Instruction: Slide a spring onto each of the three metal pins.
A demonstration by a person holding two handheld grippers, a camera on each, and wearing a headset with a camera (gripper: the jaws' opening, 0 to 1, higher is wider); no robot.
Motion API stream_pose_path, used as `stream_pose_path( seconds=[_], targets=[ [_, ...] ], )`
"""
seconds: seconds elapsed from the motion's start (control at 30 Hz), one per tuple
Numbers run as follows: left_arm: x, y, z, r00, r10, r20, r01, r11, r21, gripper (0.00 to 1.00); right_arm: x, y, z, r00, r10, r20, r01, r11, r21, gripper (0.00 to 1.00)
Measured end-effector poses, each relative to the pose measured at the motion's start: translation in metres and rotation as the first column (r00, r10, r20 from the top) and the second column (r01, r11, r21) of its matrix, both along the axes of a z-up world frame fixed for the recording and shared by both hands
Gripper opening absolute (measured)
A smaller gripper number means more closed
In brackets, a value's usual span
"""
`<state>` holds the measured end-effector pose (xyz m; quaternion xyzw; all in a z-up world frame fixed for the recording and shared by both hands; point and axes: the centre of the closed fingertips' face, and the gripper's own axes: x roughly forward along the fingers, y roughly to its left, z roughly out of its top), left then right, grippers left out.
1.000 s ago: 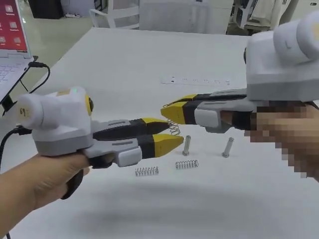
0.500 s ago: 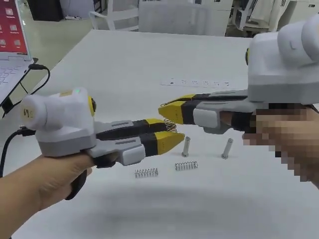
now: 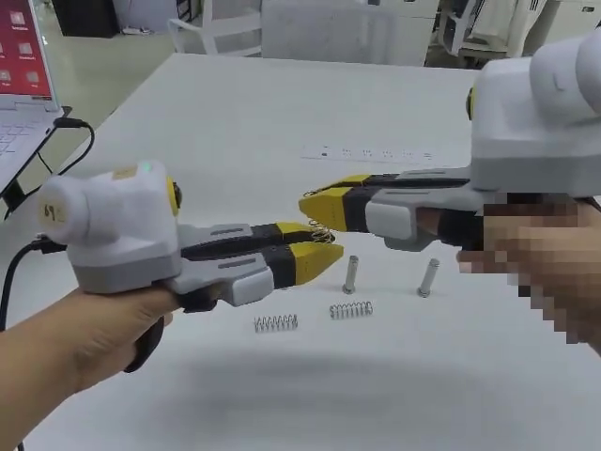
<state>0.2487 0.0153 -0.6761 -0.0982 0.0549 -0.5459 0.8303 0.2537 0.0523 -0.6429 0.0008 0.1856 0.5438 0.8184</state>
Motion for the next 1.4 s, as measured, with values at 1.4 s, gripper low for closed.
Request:
stream_pose_path(
  seconds=[1.4],
  targets=[
    [-0.057, -0.029, -0.063, 0.937, -0.334, 0.101, 0.251, 0.847, 0.469, 0.02, -0.062, -0.038, -0.063, 0.94, 0.268, -0.213, -0.336, 0.841, -0.424, 0.08]
  ],
)
